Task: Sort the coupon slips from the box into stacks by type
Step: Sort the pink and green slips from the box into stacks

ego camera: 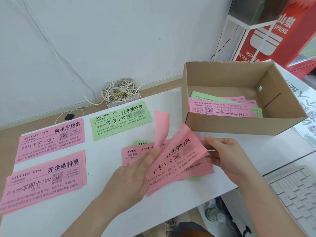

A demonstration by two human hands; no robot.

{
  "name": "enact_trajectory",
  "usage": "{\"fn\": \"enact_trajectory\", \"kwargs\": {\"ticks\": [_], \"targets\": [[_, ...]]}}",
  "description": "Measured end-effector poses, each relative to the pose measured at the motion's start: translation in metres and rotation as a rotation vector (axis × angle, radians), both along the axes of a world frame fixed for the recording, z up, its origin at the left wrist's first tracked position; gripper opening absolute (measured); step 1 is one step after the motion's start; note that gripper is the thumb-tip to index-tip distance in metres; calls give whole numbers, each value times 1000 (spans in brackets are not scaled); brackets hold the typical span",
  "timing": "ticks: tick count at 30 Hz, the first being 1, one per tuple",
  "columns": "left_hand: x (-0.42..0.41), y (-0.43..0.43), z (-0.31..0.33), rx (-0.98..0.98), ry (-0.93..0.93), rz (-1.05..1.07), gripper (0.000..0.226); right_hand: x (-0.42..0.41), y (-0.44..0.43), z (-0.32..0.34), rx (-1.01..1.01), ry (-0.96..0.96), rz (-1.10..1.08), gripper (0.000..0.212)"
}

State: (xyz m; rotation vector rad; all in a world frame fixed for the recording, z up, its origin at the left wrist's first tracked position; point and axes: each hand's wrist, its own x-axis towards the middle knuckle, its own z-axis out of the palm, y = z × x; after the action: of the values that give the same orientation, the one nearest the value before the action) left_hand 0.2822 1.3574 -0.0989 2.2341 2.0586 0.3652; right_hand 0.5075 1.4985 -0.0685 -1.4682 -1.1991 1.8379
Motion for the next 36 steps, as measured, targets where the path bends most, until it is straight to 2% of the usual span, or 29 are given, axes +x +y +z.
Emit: {"fn": "enact_trajectory", "kwargs": {"ticks": [3,4,8,11,13,14,15,16,17,19,20,22,24,26,30,32,34,36], "targets": [[-4,-1,-12,42,59,-14,105,2,1,-1,-4,-36,80,20],[-5,-1,-14,15,63,-13,103,3,1,-2,-7,-41,97,16],[-5,-3,-12,-67,23,-58,40,-2,-2,0,-9,35,49,15],[5,2,-9,-96,90,29,46,-18,-6,3,-158,290,-95,19],[10,4,-10,-23,87,47,34,-27,-8,4,-238,418,-225,24],[8,5,-12,18,72,54,42,-28,-8,3,-260,456,-290,25],[6,5,-12,23,40,64,66,-28,-9,1,-250,444,-329,25],[3,3,-11,2,8,85,91,-24,-9,-3,-181,334,-320,25],[0,3,-9,-22,-13,109,108,-19,-10,-7,-41,106,-246,25],[-4,0,-7,-32,19,104,121,-5,-12,-17,307,-470,24,30],[-5,0,-9,-2,56,80,125,0,-13,-20,407,-638,153,34],[-5,1,-12,10,125,34,118,2,-19,-25,453,-772,319,44],[-3,1,-18,25,180,-53,92,-1,-24,-29,476,-817,372,47],[0,3,-21,26,175,-107,65,-2,-26,-31,511,-818,338,44],[4,4,-19,-21,257,-113,98,4,-21,-27,480,-661,178,32],[4,3,-16,-22,261,-102,88,6,-19,-25,378,-494,83,25],[0,5,-11,-49,172,-88,73,7,-18,-23,290,-332,-8,18],[-5,5,-6,-96,76,-62,64,7,-18,-21,254,-273,-55,14]]}}
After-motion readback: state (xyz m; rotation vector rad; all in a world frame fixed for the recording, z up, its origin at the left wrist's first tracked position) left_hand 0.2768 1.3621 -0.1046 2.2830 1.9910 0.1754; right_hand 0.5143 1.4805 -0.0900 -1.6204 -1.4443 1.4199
